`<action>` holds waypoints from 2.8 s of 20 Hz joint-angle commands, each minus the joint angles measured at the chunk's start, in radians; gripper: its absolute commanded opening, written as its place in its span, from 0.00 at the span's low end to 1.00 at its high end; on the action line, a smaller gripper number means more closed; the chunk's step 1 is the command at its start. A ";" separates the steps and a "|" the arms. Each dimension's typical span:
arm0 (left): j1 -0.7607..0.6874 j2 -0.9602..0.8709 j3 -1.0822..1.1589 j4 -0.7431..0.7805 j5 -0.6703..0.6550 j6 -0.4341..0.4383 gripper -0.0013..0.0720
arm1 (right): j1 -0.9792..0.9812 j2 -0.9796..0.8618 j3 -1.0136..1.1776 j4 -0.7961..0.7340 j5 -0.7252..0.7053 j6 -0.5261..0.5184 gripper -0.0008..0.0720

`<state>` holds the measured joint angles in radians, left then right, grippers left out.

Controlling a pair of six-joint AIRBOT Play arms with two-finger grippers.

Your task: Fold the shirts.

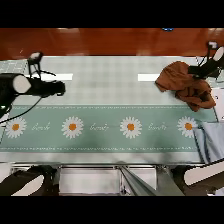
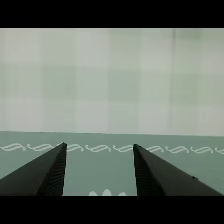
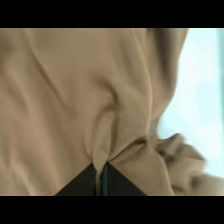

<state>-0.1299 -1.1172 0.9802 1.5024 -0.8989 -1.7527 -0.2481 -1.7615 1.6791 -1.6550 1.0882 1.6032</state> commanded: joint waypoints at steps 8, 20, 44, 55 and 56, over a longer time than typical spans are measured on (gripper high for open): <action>0.153 0.523 -0.063 -0.025 -0.093 0.012 0.71 | 0.189 0.402 0.282 0.071 0.050 -0.060 0.04; 0.153 0.803 -0.371 -0.127 -0.182 -0.018 0.71 | 0.637 0.584 0.376 0.022 0.124 -0.079 0.04; 0.438 0.549 -0.373 -0.205 -0.428 0.124 0.71 | 0.520 0.476 -0.288 0.156 0.238 0.042 0.50; 0.427 0.290 -0.743 -1.107 -0.122 0.767 0.71 | -0.028 0.967 -1.319 0.740 -0.028 -0.245 0.58; 0.384 0.259 -0.737 -1.136 -0.082 0.802 0.71 | -0.028 0.967 -1.320 0.754 -0.027 -0.248 0.58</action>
<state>0.3241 -0.7834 0.2558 0.5205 -1.1225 -1.1080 -0.2352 -0.8291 0.4500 -0.9859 1.0622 1.4055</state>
